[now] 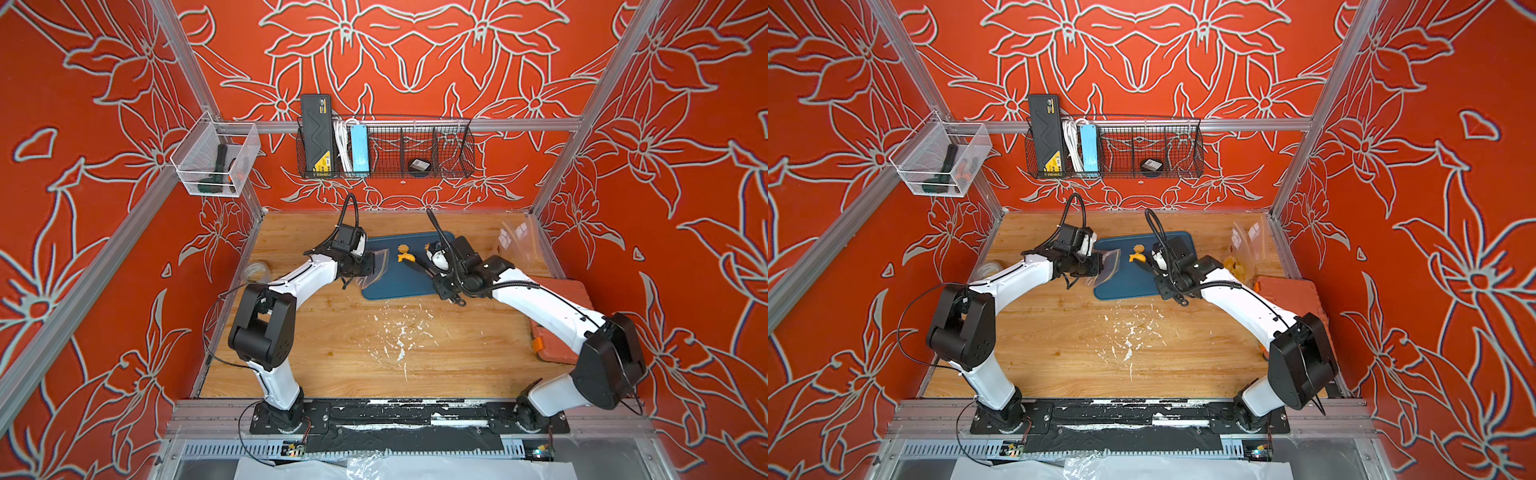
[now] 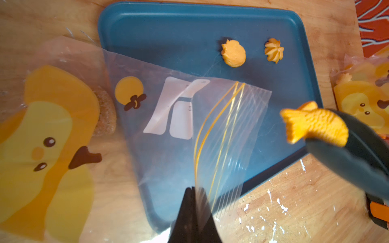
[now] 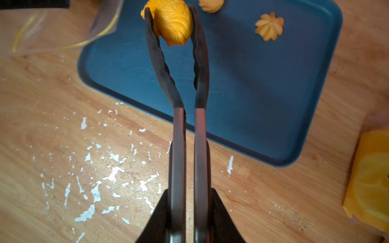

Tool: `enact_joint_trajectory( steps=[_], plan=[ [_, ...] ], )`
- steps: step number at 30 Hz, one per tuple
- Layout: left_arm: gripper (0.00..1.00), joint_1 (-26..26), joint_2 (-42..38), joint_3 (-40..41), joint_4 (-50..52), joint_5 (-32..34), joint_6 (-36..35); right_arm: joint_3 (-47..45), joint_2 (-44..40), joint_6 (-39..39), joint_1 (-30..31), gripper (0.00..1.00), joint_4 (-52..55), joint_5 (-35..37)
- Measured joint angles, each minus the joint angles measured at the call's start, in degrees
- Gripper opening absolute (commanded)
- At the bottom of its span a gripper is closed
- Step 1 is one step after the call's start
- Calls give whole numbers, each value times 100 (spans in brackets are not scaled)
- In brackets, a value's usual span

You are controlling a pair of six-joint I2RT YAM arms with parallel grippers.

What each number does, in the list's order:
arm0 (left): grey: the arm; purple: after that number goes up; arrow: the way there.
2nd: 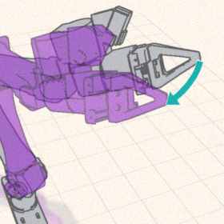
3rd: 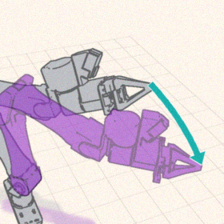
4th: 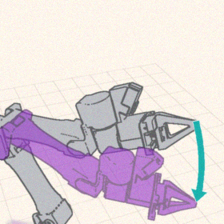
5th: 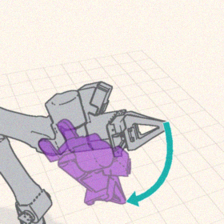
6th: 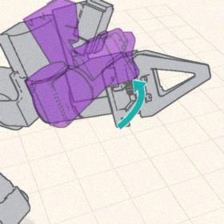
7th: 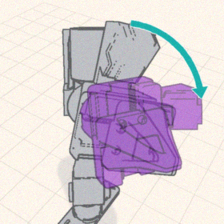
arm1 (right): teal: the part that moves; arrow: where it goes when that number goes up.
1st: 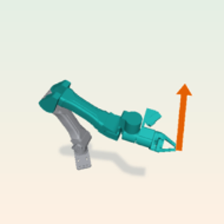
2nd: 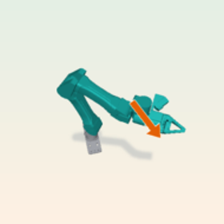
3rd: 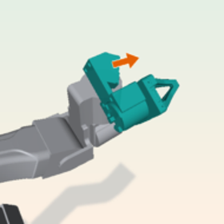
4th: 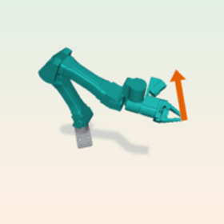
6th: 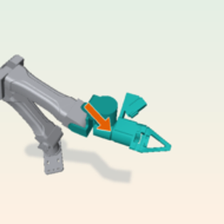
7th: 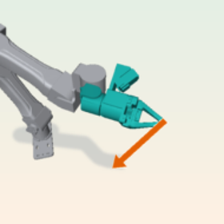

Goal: Put the cookies into a resealable bag to prevent moisture
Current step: Pick up the cookie from the tray, then place the cookie in the ziploc bag.

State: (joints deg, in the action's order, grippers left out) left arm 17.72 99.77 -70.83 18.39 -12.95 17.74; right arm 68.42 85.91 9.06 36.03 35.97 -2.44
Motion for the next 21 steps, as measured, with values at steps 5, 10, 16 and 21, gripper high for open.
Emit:
enact_joint_trajectory(
  steps=[5,10,16,21],
  plan=[
    [0,35,7,-2,2,-26,-33,173,90,-136,302,30,13,-122],
    [0,37,7,-11,2,-52,-72,446,369,-247,487,30,-4,-153],
    [0,59,7,-11,2,-122,-122,789,846,-330,605,29,94,-144],
    [0,74,7,-11,-2,-136,-127,1163,1320,-444,684,29,203,-37]
  ],
)
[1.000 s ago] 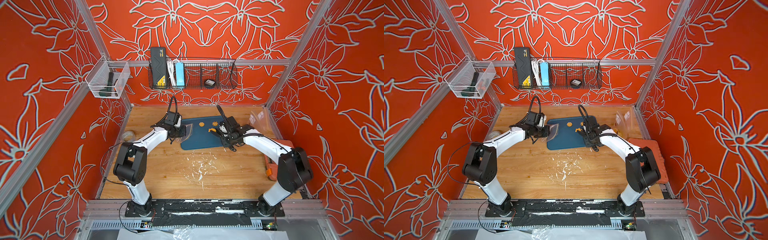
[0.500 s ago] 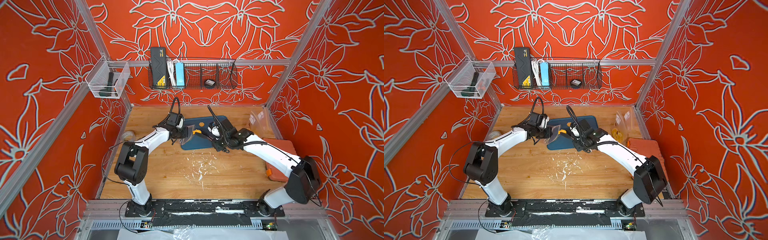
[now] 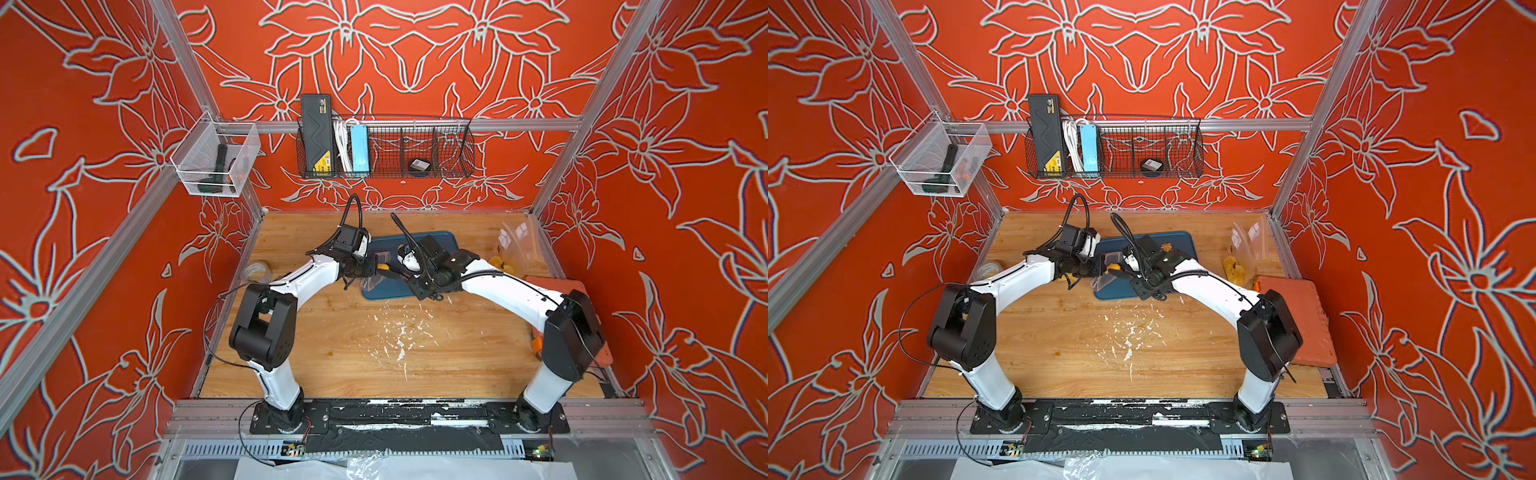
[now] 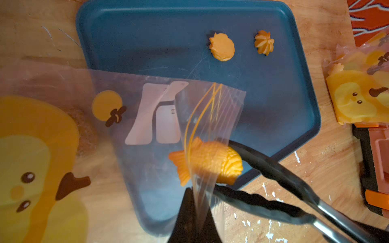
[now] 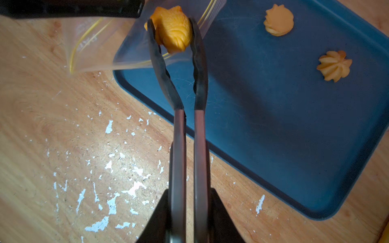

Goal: Put the cookies into a resealable bag to prevent moisture
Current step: Place the cookie in the ziploc bag, then pick up the cookie from the tray.

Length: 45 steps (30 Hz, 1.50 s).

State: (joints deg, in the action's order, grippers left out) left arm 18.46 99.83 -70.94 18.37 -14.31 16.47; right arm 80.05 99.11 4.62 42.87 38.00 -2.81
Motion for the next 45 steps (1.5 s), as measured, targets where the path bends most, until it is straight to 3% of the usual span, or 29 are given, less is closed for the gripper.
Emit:
enact_joint_trajectory(
  steps=[6,10,13,21,25,30,34,38,45],
  plan=[
    [0,0,0,0,-2,-44,-2,350,354,-101,120,30,63,28],
    [0,0,0,0,-9,-42,-4,376,376,-136,144,45,92,26],
    [0,0,0,0,-15,-44,-4,376,376,-136,144,48,107,7],
    [0,0,0,0,-22,-42,-2,326,282,-129,144,48,114,-31],
    [0,2,0,0,-33,48,2,-175,-232,-61,144,45,13,-7],
    [0,-9,-2,0,-33,205,37,-1211,-1572,205,107,43,-319,310],
    [0,-66,-7,7,-57,223,92,-1606,-2153,393,-181,43,-450,531],
    [0,-195,-13,13,-120,111,168,-1609,-1980,492,-791,42,-437,717],
    [0,-391,-11,-107,-125,-87,284,-1045,-815,498,-1460,45,-223,745]
  ],
)
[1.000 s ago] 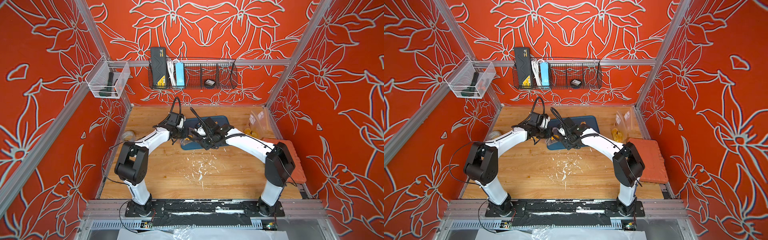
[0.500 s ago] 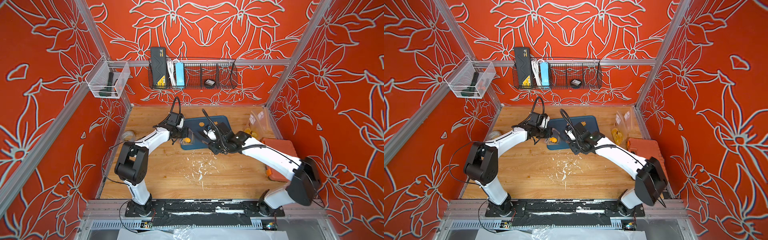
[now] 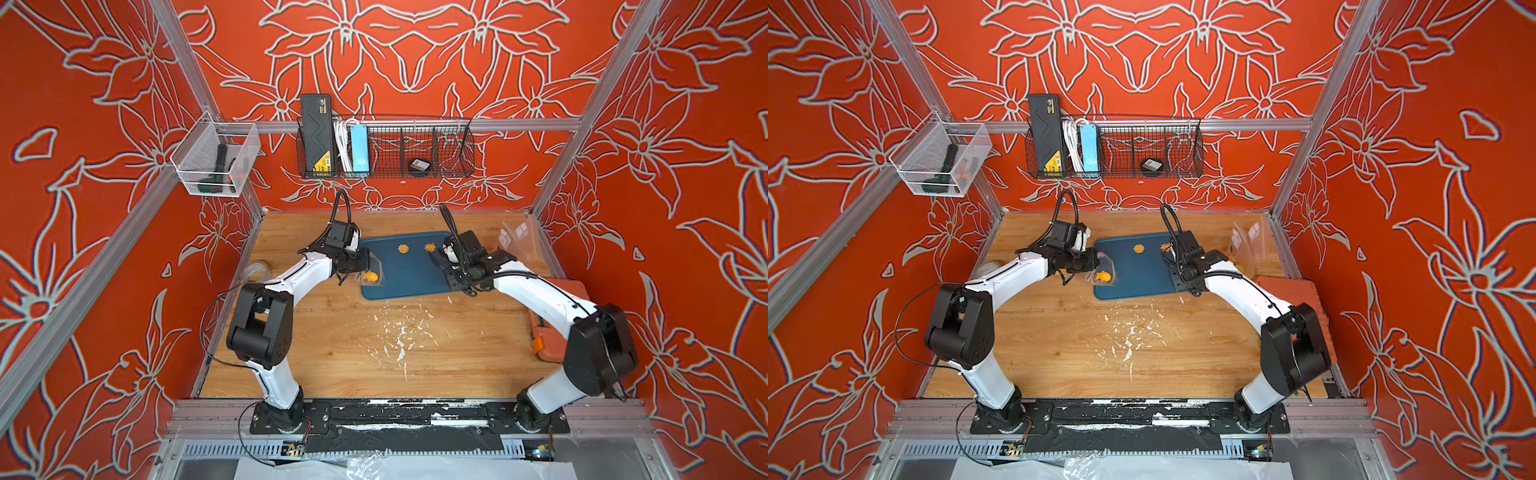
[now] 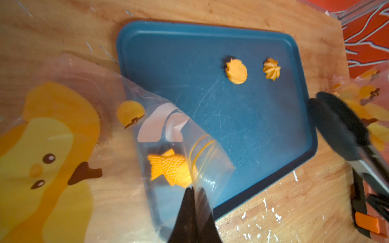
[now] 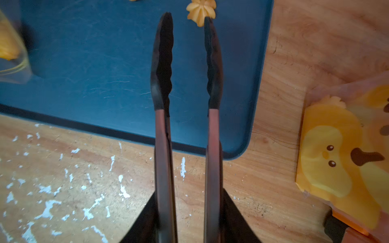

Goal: Put the cookies into a resealable bag to prevent moisture
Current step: Pick up the cookie from the tray.

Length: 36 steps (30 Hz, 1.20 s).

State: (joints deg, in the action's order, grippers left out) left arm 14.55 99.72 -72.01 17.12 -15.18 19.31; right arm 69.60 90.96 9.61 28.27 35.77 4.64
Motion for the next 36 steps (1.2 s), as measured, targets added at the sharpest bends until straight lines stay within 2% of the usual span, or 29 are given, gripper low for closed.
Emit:
enact_joint_trajectory(
  steps=[11,22,29,36],
  plan=[
    [0,-35,0,-81,-146,-221,2,857,1069,-59,-358,51,13,-188],
    [0,-35,0,-74,-179,-297,0,1764,2055,-184,-481,51,179,-343],
    [0,-35,0,-72,-181,-302,2,2026,2376,-267,-503,43,293,-343],
    [0,-35,0,-72,-184,-393,-2,1729,2162,-249,-511,36,216,-334]
  ],
)
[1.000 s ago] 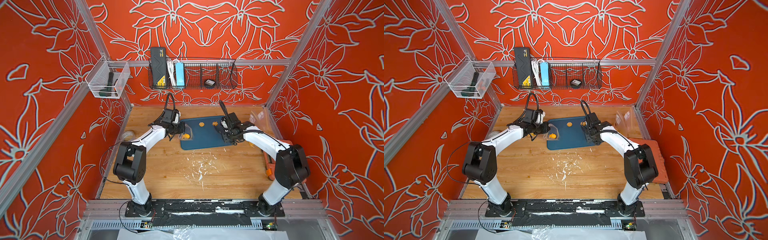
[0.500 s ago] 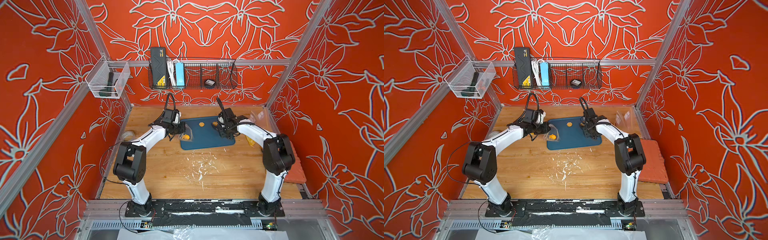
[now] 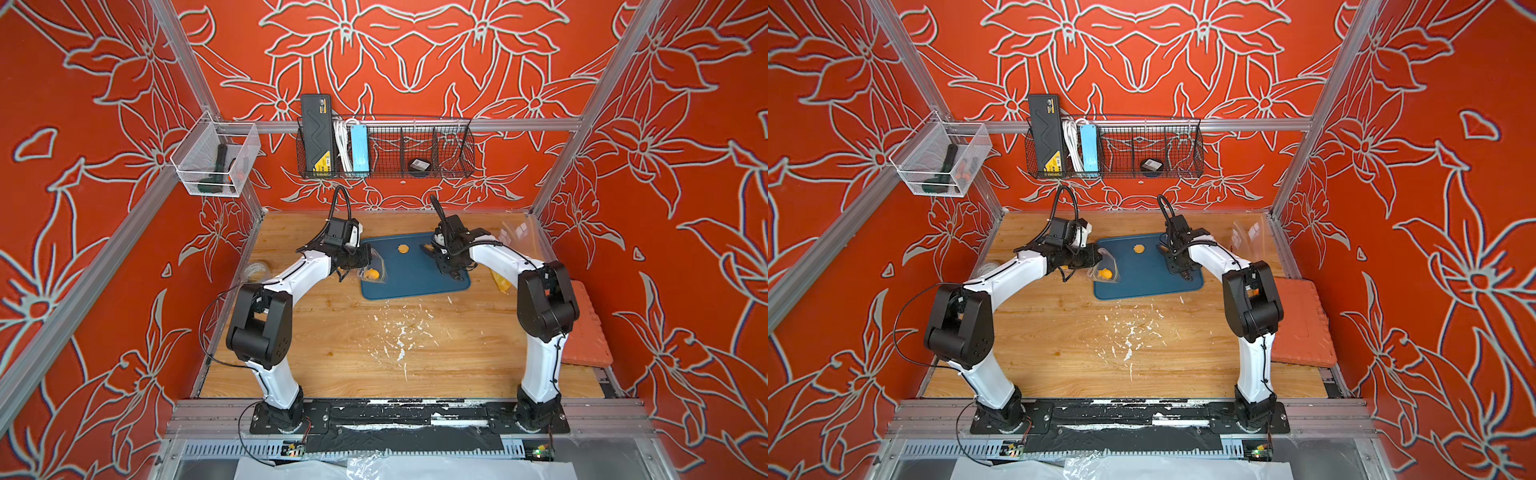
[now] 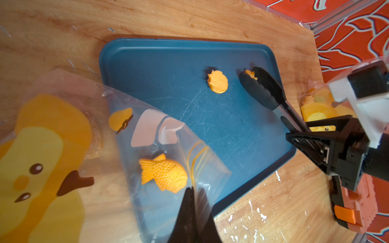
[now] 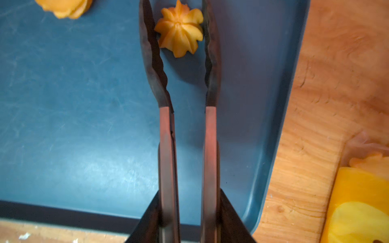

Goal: Put the cookies into a resealable bag to prevent moisture
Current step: Pick up the cookie from the tray.

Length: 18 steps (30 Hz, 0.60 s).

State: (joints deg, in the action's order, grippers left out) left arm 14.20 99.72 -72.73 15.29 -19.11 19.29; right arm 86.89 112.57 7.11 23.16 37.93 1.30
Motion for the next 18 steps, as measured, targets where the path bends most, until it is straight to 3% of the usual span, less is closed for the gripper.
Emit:
enact_joint_trajectory(
  steps=[11,18],
  plan=[
    [0,0,0,55,-28,-225,0,-1735,-2050,323,184,33,-332,-111],
    [0,7,0,55,-39,-267,-7,-2164,-2490,483,533,31,-601,-553]
  ],
)
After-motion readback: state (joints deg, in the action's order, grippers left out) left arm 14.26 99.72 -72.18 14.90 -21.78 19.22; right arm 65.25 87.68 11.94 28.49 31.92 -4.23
